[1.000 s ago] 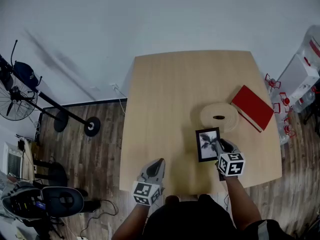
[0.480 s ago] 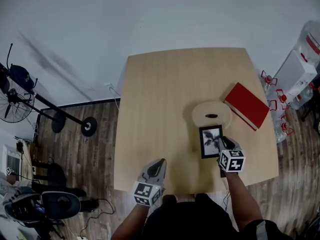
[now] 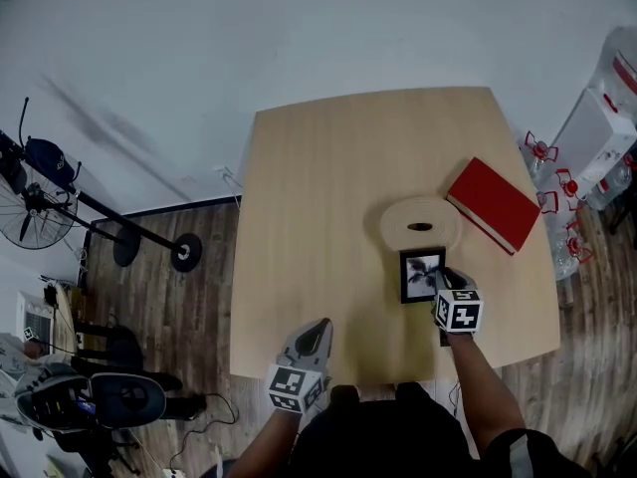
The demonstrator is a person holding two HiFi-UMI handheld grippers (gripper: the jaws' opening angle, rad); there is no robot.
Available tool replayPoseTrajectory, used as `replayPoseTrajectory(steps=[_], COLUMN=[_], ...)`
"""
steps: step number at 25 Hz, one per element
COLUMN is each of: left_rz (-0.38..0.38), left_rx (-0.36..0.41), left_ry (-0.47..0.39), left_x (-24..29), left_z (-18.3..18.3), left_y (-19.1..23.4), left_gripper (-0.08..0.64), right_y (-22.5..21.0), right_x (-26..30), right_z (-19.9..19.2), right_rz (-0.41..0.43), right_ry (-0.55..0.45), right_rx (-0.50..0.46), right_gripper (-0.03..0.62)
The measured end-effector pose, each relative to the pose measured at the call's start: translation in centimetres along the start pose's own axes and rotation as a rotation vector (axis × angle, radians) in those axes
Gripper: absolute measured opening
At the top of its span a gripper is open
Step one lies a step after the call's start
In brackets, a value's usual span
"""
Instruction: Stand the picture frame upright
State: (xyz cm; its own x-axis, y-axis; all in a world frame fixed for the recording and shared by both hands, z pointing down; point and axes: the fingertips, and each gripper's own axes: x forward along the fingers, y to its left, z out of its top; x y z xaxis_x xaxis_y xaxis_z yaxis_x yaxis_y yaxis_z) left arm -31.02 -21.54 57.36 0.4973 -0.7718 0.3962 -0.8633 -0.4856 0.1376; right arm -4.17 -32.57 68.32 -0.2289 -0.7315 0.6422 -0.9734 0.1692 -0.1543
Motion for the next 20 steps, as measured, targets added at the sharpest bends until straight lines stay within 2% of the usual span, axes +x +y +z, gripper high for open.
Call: replayPoseTrajectory(steps=[4, 11, 20], left_rz=[0.009, 0.013, -0.020], left_rx=[-0.018, -0.012, 0.013], left_ry=[0.027, 0.000, -0.012], left_x=[-0.2, -0.4, -0.2], left_z=[-0.4, -0.7, -0.7], left_y=[-0.4, -0.8, -2.6], left_gripper=[-0.005, -0.005, -0.005], right_y=[-0.1, 0.1, 0.1], right_x=[0.1, -0.1, -5.0], right_z=[0.0, 0.0, 2.0], right_rz=[-0.005, 0.007, 0.028], right_ry=[-0.003, -0.003, -0.115], right_rx=[-0.009, -0.032, -0.047], right_gripper=[0.064, 0.074, 0.075])
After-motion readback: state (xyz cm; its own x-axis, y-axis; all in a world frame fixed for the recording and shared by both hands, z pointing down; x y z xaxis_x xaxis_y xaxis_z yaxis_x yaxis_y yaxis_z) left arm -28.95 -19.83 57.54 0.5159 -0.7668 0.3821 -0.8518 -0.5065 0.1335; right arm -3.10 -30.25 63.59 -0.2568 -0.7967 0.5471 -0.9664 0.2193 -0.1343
